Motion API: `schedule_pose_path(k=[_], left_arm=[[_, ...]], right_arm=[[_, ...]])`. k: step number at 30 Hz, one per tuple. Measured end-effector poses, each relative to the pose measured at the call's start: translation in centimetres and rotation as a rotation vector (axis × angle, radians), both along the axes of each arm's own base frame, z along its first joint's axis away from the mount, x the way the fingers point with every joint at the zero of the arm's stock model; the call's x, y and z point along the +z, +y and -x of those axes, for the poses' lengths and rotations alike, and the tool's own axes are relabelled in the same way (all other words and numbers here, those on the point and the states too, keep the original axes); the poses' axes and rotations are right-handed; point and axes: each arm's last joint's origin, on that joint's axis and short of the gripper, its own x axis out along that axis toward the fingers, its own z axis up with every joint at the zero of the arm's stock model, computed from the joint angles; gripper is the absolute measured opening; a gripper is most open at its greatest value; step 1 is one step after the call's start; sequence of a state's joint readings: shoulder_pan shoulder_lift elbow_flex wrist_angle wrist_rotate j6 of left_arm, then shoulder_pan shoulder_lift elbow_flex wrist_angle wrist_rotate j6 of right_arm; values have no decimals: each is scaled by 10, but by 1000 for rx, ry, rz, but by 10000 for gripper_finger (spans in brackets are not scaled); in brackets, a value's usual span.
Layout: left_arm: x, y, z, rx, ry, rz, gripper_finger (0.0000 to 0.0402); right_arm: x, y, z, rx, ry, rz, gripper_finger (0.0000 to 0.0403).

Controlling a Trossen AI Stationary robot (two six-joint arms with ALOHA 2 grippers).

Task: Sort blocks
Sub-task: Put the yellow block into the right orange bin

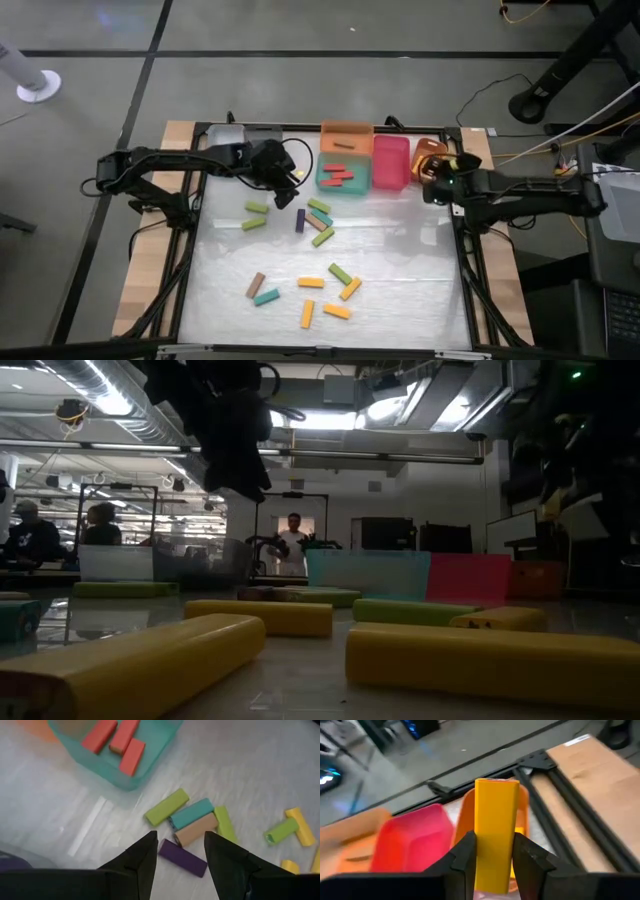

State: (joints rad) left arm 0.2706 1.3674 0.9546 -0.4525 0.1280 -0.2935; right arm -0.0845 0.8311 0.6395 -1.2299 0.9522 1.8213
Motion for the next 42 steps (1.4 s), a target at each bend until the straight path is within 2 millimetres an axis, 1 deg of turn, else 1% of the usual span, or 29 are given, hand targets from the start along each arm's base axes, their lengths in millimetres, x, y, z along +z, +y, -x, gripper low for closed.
schedule_pose_path(k=[4, 8, 11, 17, 21, 25, 30, 37, 42], left_arm=[[0, -5, -1, 36, -4, 47, 150], [0, -11, -3, 23, -4, 55, 150], [0, -16, -4, 13, -3, 62, 150], [0, -27, -6, -22, -1, 68, 150], [0, -35, -7, -1, 2, 109, 150], [-1, -42, -7, 73, 12, 168, 150], [-2, -51, -6, 202, 27, 196, 150], [-3, -63, -6, 207, 34, 177, 150], [-3, -66, -6, 203, 34, 166, 150]], right_arm=[[-1, -10, -6, -6, 30, -34, 102], [-2, -22, -18, 20, 37, -38, 110], [-5, -33, -24, 38, 118, -53, 112], [-19, -51, -26, -30, 179, -185, 115], [-27, -60, -29, -56, 179, -261, 122], [-32, -64, -31, -63, 174, -313, 127], [-35, -66, -34, -63, 173, -314, 129], [-35, -66, -35, -48, 163, -334, 129], [-35, -66, -36, -31, 154, -343, 130]])
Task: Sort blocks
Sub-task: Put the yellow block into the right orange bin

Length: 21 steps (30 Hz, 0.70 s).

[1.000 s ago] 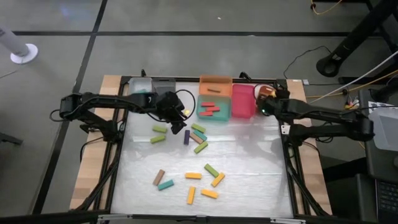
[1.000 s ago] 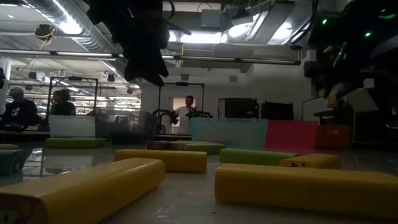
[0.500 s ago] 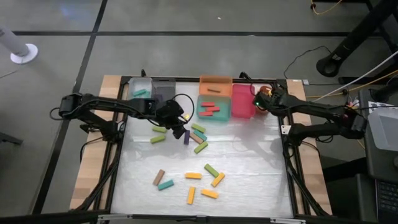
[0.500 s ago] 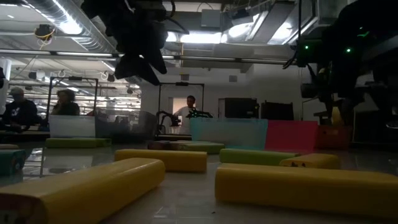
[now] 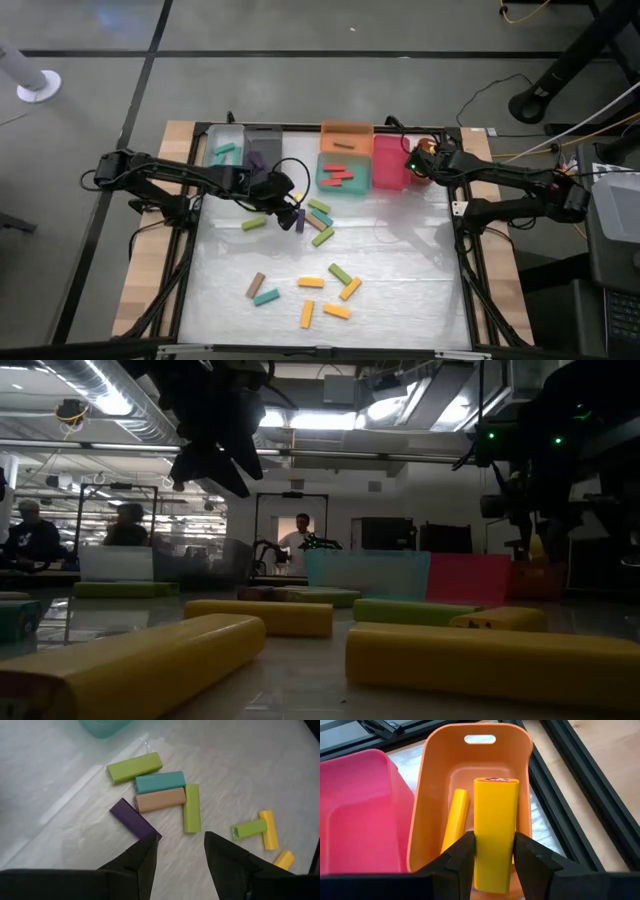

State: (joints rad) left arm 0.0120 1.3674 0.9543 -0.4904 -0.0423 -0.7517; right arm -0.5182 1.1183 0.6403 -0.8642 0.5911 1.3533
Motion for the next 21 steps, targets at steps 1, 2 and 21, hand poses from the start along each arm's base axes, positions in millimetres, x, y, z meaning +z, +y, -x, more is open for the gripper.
schedule_pose_path(k=[1, 2, 21], left_arm=[[0, 0, 0, 2, 0, -3, 150], [0, 0, 0, 4, 0, -5, 150], [-2, 3, -1, 132, -2, -6, 150]], right_arm=[[0, 0, 0, 0, 0, 0, 130], [0, 0, 0, 0, 0, 0, 130], [0, 0, 0, 3, -4, -8, 129]])
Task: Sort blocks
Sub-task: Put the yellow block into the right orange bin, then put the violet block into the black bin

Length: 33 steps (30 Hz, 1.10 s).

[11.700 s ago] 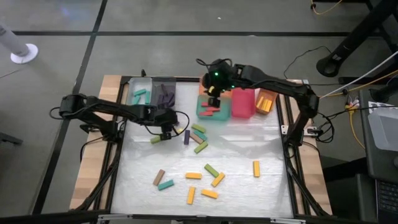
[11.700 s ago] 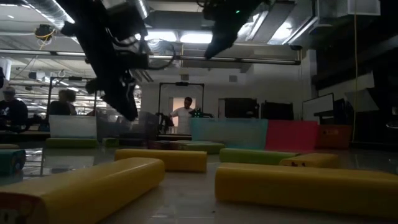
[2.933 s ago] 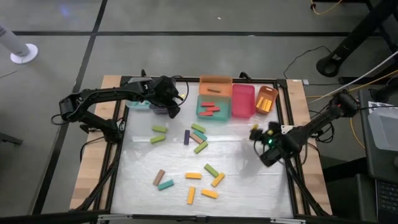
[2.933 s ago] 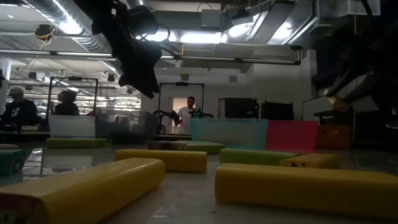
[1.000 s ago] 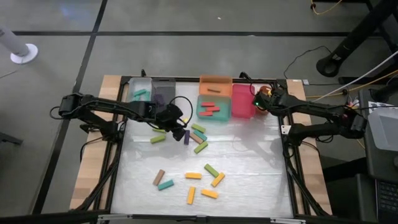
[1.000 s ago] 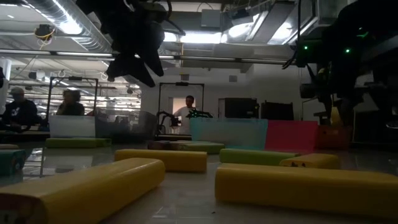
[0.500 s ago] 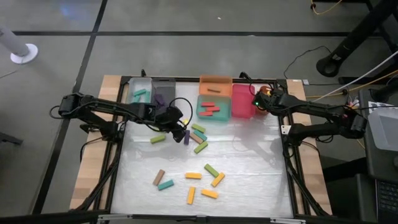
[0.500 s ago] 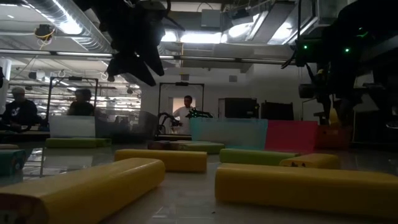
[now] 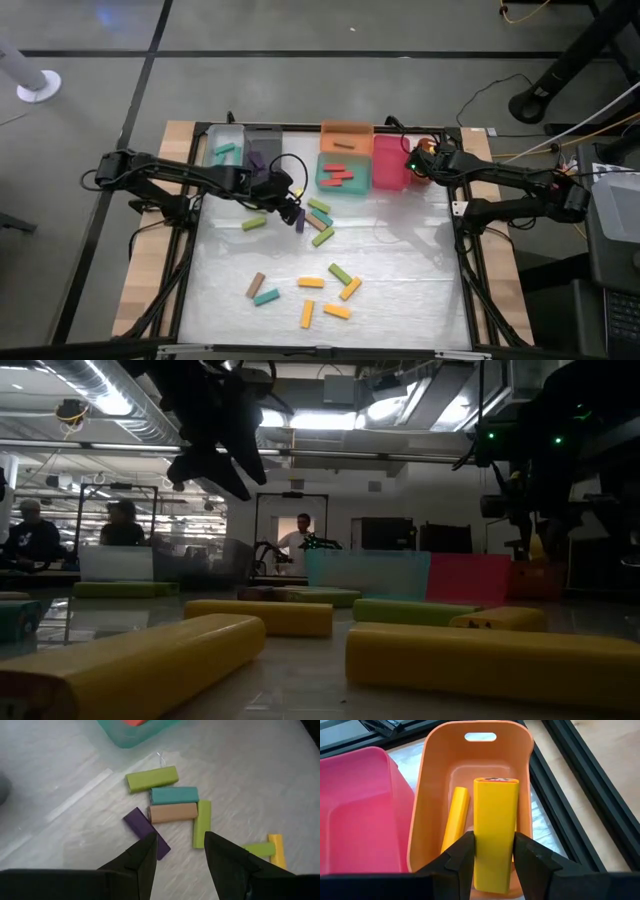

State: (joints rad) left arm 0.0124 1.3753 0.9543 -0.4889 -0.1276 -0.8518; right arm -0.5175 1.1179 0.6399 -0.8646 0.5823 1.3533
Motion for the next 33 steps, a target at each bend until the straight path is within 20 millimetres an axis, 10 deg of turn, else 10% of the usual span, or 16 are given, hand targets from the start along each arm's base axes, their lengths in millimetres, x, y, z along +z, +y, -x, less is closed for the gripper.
schedule_pose_path(k=[15, 33], left_arm=[[-38, -19, -17, 7, 134, 46, 150], [-95, -21, -49, 227, 133, 186, 150]], right_arm=[[-1, 1, -1, 12, -33, -52, 249], [-3, 6, -5, 162, -99, -239, 253]])
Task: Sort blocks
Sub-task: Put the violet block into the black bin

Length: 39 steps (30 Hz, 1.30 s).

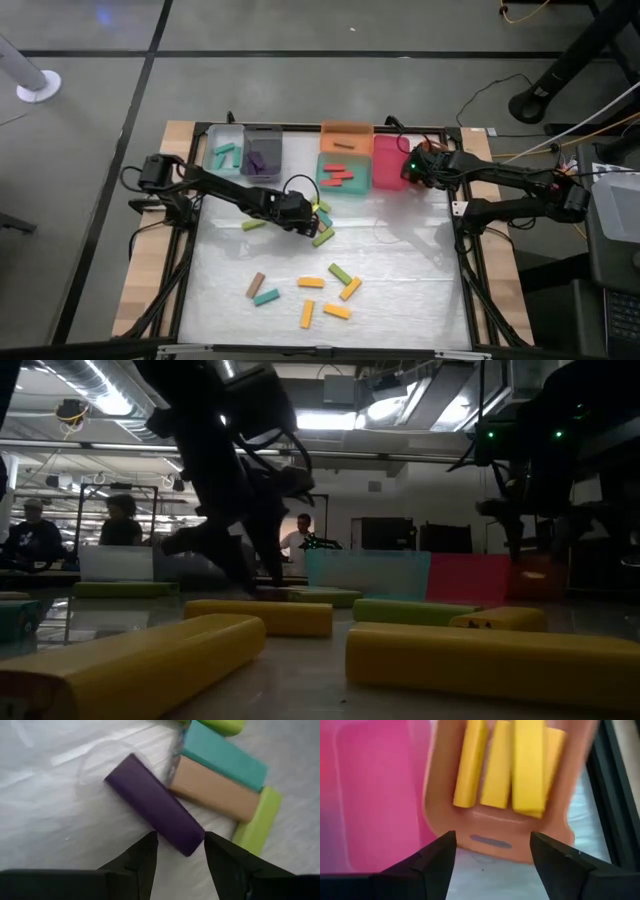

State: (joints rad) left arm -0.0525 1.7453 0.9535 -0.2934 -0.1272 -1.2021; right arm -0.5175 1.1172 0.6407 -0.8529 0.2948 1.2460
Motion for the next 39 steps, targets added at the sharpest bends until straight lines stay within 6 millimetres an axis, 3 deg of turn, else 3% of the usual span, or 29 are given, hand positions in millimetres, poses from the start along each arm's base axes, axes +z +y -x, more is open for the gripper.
schedule_pose_path(k=[13, 19, 31, 39], left_arm=[[-17, 5, -5, 137, 21, 56, 150], [-10, 3, 3, 124, 76, 196, 150], [3, 0, 30, 162, 269, 195, 150], [5, -4, 29, 147, 266, 190, 150]], right_arm=[[0, 3, -7, 202, -88, -124, 253], [0, 6, -9, 362, -121, -191, 253], [7, 4, -3, 424, -35, -43, 253], [11, 0, 3, 368, 96, 118, 253]])
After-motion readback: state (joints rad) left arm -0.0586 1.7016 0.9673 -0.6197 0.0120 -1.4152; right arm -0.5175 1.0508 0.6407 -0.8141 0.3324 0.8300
